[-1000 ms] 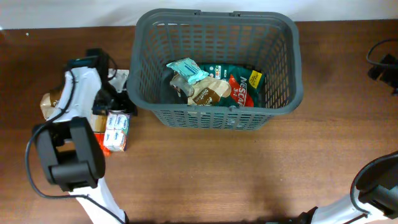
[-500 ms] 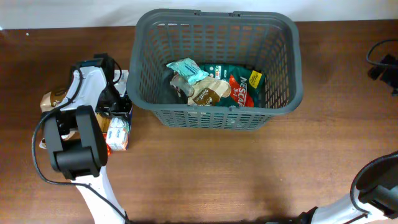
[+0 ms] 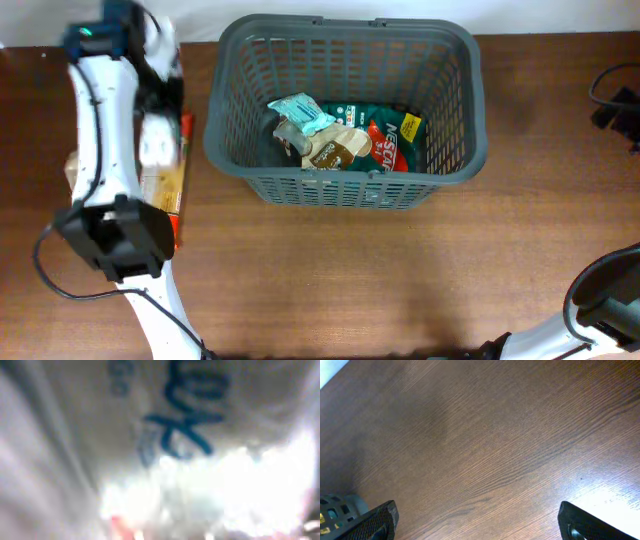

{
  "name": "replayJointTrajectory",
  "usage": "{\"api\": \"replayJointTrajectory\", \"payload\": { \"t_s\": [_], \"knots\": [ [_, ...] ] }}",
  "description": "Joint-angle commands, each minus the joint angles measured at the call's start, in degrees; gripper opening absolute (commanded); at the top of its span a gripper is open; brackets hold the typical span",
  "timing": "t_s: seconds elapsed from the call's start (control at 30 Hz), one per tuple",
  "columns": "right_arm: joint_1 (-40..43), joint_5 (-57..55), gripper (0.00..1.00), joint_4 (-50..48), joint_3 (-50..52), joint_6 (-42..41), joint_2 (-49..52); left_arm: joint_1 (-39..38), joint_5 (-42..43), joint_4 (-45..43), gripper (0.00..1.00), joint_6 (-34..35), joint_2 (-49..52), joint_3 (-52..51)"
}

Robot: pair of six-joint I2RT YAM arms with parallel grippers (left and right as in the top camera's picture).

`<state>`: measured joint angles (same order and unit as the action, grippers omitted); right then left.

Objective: Pack container
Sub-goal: 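Lift the tissue stack with the left gripper and place it in the basket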

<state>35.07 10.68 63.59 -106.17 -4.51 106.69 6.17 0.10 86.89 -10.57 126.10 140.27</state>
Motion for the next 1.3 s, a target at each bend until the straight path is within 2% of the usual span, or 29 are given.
{"api": "replayJointTrajectory", "payload": {
  "t_s": [0.0,0.17,0.27,0.37,0.4,0.57,0.73,1.0,1.03,1.07,1.13,1.17,1.2,1.27],
  "knots": [
    [-0.2,0.3,0.99,0.0,0.2,-0.3,-0.3,-0.8,-0.3,0.9,0.02,-6.3,-2.0,16.2],
    [-0.2,0.3,0.99,0.0,0.2,-0.3,-0.3,-6.6,1.2,-0.6,0.02,-15.2,-4.1,30.8],
    [-0.2,0.3,0.99,0.0,0.2,-0.3,-0.3,-12.9,1.2,-1.4,0.02,-24.7,-4.4,35.6],
    [-0.2,0.3,0.99,0.0,0.2,-0.3,-0.3,-21.6,1.2,-0.3,0.02,-39.1,-4.1,35.8],
    [-0.2,0.3,0.99,0.0,0.2,-0.3,-0.3,-23.7,1.2,-0.2,0.02,-41.7,-3.9,35.2],
    [-0.2,0.3,0.99,0.0,0.2,-0.3,-0.3,-30.0,3.5,0.6,0.02,-50.1,-3.2,27.6],
    [-0.2,0.3,0.99,0.0,0.2,-0.3,-0.3,-30.7,9.4,-0.4,0.02,-59.0,-2.6,12.1],
    [-0.2,0.3,0.99,0.0,0.2,-0.3,-0.3,-30.8,9.6,-6.8,0.02,-60.0,-0.2,-5.4],
    [-0.2,0.3,0.99,0.0,0.2,-0.3,-0.3,-30.8,9.5,-7.3,0.18,-60.0,0.0,-6.7],
    [-0.2,0.3,0.99,0.0,0.2,-0.3,-0.3,-30.8,9.4,-7.3,0.23,-60.0,0.0,-6.9],
    [-0.2,0.3,0.99,0.0,0.2,-0.3,-0.3,-30.8,7.5,-7.5,0.51,-58.7,-0.1,-6.6],
    [-0.2,0.3,0.99,0.0,0.2,-0.3,-0.3,-30.8,5.4,-7.5,0.60,-56.1,-0.2,-5.7],
    [-0.2,0.3,0.99,0.0,0.2,-0.3,-0.3,-30.8,3.0,-7.5,0.64,-52.7,-0.2,-4.4],
    [-0.2,0.3,0.99,0.0,0.2,-0.3,-0.3,-30.8,-1.3,-7.1,0.77,-46.6,-0.2,-1.0]
  ]
}}
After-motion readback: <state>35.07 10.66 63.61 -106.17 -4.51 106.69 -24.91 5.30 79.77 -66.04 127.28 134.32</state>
